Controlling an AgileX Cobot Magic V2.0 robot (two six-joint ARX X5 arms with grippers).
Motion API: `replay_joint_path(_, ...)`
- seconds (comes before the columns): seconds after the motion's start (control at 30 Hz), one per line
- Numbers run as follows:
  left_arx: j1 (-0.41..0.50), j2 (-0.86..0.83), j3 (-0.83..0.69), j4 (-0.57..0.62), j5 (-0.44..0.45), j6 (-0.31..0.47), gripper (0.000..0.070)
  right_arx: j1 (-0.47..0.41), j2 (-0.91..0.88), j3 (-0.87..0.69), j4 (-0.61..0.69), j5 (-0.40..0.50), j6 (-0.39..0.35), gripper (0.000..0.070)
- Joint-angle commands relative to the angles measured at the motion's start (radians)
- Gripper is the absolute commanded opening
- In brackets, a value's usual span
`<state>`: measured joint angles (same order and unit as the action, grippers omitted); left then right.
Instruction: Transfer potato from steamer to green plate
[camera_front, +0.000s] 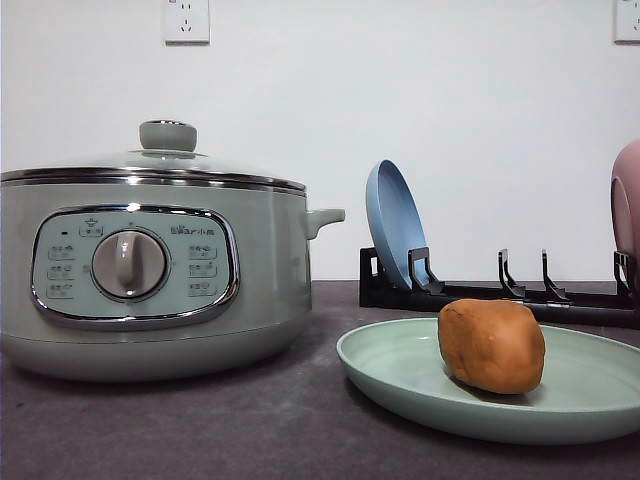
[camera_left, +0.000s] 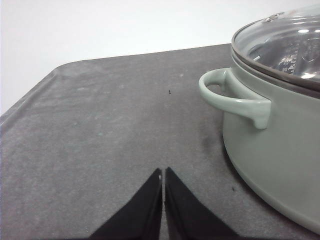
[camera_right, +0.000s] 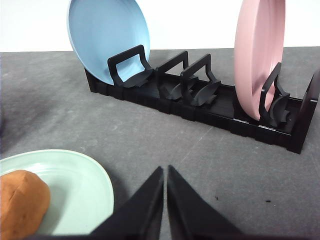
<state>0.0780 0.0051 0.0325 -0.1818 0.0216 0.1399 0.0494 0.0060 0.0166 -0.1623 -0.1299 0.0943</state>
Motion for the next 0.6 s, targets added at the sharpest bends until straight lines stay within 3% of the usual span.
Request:
replay_joint_path(0.0, 0.002, -0.002, -0.02, -0.006, -0.004, -0.002, 0.0001, 0.001, -0.002, -0.005, 0.006, 0.0, 0.01, 0.0)
replay_joint_path(0.57, 0.002, -0.002, -0.02, -0.006, -0.004, -0.002, 0.0001, 0.001, -0.002, -0.005, 0.006, 0.0, 0.01, 0.0)
